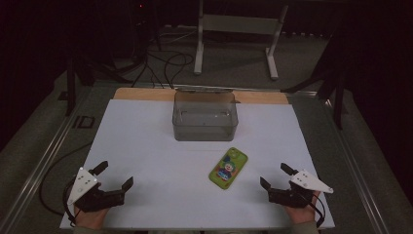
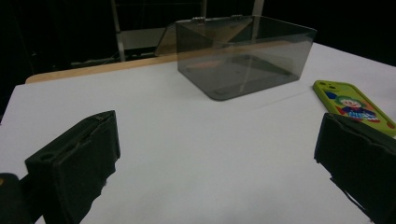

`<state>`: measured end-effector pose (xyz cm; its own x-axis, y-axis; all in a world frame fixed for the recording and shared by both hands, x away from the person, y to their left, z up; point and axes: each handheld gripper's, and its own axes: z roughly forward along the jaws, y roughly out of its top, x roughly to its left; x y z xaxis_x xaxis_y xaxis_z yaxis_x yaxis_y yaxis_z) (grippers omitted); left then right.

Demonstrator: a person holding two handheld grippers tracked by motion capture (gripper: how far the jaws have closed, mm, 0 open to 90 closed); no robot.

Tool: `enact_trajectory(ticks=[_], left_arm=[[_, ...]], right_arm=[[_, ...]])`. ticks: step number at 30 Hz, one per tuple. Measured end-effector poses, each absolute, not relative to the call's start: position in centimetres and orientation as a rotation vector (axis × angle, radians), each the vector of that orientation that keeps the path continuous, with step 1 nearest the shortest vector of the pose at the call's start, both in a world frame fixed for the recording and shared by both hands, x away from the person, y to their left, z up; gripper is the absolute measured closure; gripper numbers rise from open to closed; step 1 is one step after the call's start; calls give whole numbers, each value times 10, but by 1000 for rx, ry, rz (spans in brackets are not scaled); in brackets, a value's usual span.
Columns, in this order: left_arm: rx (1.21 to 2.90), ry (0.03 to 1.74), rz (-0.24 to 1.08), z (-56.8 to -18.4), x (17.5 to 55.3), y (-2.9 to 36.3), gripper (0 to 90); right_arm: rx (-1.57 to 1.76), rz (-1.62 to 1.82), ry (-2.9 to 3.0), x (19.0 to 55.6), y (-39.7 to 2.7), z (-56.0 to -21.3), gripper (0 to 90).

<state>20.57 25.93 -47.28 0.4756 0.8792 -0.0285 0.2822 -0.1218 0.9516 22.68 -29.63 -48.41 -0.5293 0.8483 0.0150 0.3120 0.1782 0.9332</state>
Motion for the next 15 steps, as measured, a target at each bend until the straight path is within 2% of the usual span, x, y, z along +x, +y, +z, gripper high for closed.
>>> enact_trajectory(ticks=[15], left_arm=[[1674, 1044, 702, -477, 208, 258, 9]], right_arm=[[1105, 1340, 1922, 228, -297, -485, 78]])
